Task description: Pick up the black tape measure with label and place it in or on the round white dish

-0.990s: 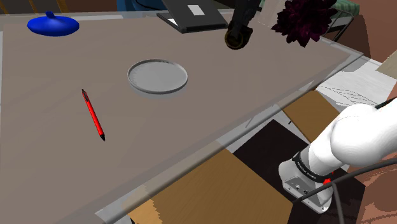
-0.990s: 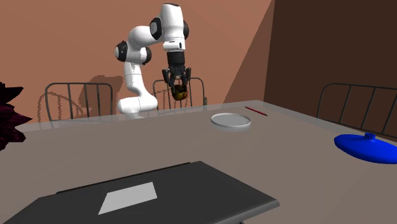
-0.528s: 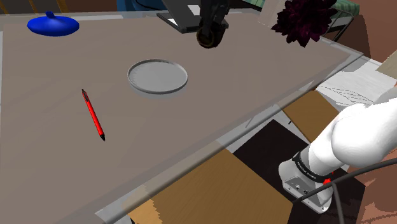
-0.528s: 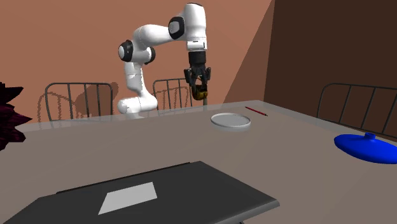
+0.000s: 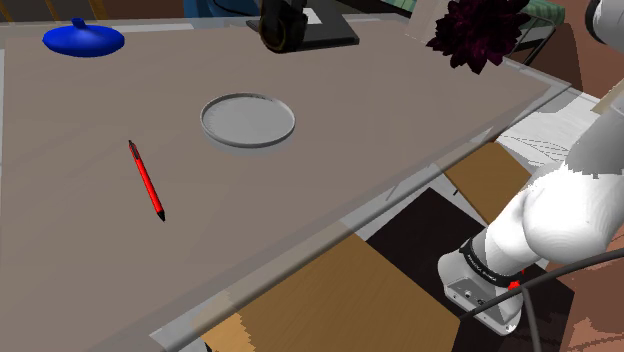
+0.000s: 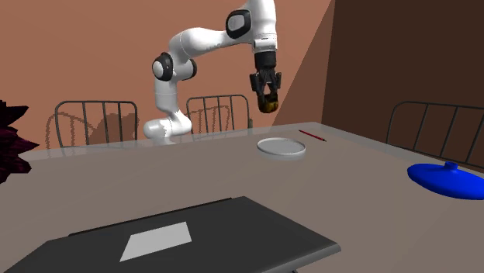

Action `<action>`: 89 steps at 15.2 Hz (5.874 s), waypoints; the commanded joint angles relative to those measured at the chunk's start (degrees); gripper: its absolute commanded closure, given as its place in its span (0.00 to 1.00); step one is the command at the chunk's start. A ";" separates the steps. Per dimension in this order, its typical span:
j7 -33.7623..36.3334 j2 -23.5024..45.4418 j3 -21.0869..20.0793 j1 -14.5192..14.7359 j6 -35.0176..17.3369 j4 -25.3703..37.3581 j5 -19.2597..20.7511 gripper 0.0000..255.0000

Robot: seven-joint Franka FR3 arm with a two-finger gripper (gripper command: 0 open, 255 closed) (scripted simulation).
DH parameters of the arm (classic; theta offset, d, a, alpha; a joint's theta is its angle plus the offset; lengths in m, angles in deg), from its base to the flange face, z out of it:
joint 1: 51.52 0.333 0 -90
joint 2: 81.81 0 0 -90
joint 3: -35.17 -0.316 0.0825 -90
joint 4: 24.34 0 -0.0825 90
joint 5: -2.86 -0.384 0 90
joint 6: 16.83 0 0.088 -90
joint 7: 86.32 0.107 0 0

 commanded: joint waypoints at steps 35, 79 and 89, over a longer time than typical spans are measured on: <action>5.68 -1.37 -3.23 -0.06 6.49 7.42 2.61 0.00; 17.95 3.49 -2.87 -0.12 -11.80 -12.63 3.98 1.00; 19.52 6.75 -4.28 1.28 -3.47 -1.51 5.64 1.00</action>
